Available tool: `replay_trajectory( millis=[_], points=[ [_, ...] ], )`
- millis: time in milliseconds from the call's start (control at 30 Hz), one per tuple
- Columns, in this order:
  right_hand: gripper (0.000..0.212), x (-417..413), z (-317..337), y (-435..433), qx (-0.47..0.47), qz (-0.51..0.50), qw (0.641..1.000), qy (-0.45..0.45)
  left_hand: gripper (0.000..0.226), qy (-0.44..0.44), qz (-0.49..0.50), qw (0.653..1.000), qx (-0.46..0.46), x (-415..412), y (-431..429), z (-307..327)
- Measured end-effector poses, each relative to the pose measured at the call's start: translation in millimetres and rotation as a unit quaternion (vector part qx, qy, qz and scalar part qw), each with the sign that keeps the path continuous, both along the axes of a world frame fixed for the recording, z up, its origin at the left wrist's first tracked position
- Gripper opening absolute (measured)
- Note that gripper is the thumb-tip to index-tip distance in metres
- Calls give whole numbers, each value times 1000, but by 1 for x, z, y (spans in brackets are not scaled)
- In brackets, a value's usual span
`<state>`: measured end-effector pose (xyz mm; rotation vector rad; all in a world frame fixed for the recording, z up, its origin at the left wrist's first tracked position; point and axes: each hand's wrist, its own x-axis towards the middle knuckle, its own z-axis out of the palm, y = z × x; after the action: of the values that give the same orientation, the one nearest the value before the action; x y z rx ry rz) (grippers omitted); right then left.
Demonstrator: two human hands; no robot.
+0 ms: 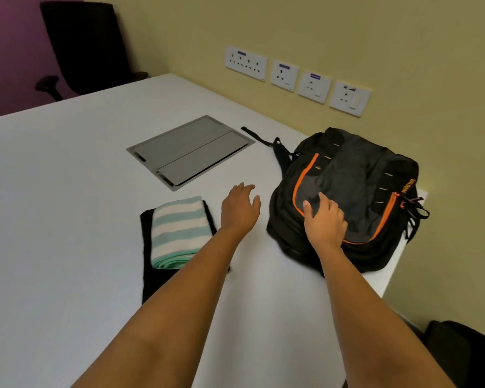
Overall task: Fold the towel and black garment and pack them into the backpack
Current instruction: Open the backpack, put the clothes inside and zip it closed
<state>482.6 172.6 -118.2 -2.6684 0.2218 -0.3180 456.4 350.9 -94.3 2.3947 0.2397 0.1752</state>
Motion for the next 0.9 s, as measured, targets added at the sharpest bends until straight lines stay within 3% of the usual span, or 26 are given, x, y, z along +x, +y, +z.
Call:
replay_trajectory(
  millis=[267,467,667,900],
  points=[
    [62,48,-22,-98,5,-107,994,18,44,13,-11,1000,-17,65,-68,-21],
    [78,68,-51,-144,16,-201,977,62,64,55,21,998,-11,108,-94,-52],
    [81,86,-77,-155,57,-167,984,35,88,96,41,994,-20,129,-95,-82],
    [79,92,-79,-156,36,-108,993,23,84,82,83,993,-27,121,-98,-96]
  ],
)
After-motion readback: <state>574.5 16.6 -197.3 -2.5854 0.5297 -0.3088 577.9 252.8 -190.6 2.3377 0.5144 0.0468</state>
